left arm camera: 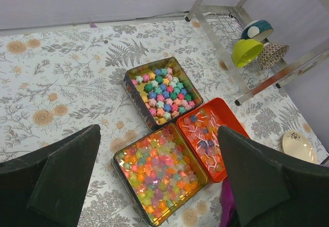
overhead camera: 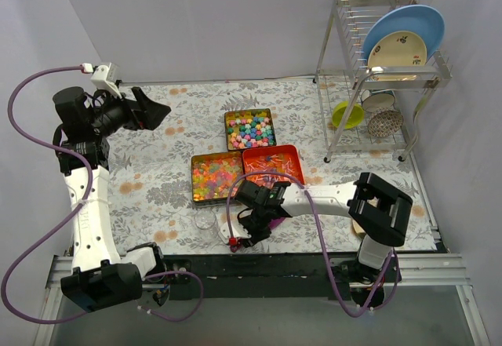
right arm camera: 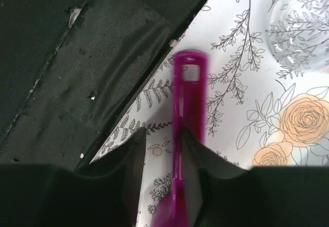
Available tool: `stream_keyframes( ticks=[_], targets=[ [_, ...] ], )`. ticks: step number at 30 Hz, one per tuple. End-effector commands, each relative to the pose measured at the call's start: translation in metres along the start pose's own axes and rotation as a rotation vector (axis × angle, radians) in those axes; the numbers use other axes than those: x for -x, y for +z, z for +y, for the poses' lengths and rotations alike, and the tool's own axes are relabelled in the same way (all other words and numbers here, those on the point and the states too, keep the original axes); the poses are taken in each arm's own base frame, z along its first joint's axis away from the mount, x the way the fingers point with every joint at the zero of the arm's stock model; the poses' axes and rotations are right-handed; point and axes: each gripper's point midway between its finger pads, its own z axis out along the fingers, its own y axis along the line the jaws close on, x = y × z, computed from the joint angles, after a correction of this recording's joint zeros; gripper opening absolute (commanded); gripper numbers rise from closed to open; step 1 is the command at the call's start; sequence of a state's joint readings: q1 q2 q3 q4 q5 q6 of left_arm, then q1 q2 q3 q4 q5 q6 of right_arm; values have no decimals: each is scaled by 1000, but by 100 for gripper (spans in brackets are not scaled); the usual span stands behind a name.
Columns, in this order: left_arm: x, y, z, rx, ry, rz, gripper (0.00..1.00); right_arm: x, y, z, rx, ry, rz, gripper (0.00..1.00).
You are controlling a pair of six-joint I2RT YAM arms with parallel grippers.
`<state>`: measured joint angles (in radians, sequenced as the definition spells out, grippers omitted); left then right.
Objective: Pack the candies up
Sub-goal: Pick up the spatula from the center of the board.
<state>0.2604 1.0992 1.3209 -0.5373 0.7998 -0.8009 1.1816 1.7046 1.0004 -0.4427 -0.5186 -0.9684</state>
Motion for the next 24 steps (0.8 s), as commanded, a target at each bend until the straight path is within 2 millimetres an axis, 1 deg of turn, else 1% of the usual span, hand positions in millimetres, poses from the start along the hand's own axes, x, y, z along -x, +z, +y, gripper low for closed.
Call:
stream_keyframes(
  ticks=[1, 2, 3, 4, 5, 6, 7, 8, 9, 10, 11, 12, 13, 14, 15, 16, 17, 18, 19, 20, 21, 22, 23, 24],
  targets=[
    [17, -4, -6, -8, 38, -41, 98, 15, -7, -13, -32, 11, -18, 24],
    [18, -4, -7, -13, 41, -44, 98, 13, -10, -11, -31, 17, 0, 21],
    [20, -4, -8, -17, 47, -50, 98, 17, -15, -13, -35, 5, 3, 19],
    [21, -4, -9, -25, 42, -51, 98, 15, -19, -12, -38, 9, 22, 17],
    [24, -3, -10, -31, 46, -58, 98, 13, -24, -5, -19, 18, 40, 15],
    [25, -2, -10, -36, 47, -60, 98, 20, -33, -7, -33, 5, 34, 12],
    [26, -2, -12, -43, 40, -63, 98, 23, -37, -6, -32, 6, 34, 5],
    [29, -1, -12, -51, 43, -69, 98, 25, -45, 0, -24, 14, 42, 2],
    [30, 0, -13, -57, 38, -69, 98, 28, -50, 1, -22, 23, 43, 1],
    [31, 1, -13, -64, 35, -71, 98, 39, -61, -4, -36, 22, 32, 1],
    [32, 1, -16, -80, 29, -69, 98, 42, -69, -5, -33, 36, 25, 1],
    [32, 1, -18, -89, 25, -66, 98, 40, -79, 5, 5, 83, 40, 1],
    [30, 2, -19, -98, 19, -63, 98, 59, -95, -3, -9, 73, -6, 1],
    [29, 2, -21, -109, -3, -61, 98, 60, -111, -8, -23, 108, -22, 1],
    [24, 3, -24, -132, -21, -49, 98, 61, -124, 1, 5, 158, -14, 1],
    [21, 4, -27, -148, -39, -41, 98, 70, -137, -1, 1, 171, -39, 1],
    [21, 5, -31, -166, -57, -40, 98, 88, -166, -15, -64, 155, -73, 1],
    [18, 4, -38, -200, -111, -27, 98, 97, -181, -18, -92, 160, -87, 1],
    [10, 6, -39, -217, -157, -9, 98, 106, -195, -20, -122, 184, -102, 1],
    [9, 7, -42, -243, -173, -10, 98, 128, -231, -36, -242, 150, -153, 1],
    [5, 6, -48, -277, -231, 9, 98, 138, -248, -44, -308, 146, -179, 1],
    [-4, 9, -47, -291, -273, 28, 98, 152, -271, -62, -431, 162, -225, 1],
    [-4, 10, -48, -321, -276, 26, 98, 163, -298, -67, -527, 143, -271, 1],
    [-8, 11, -50, -343, -303, 37, 98, 174, -317, -75, -605, 118, -317, 1]
  ],
)
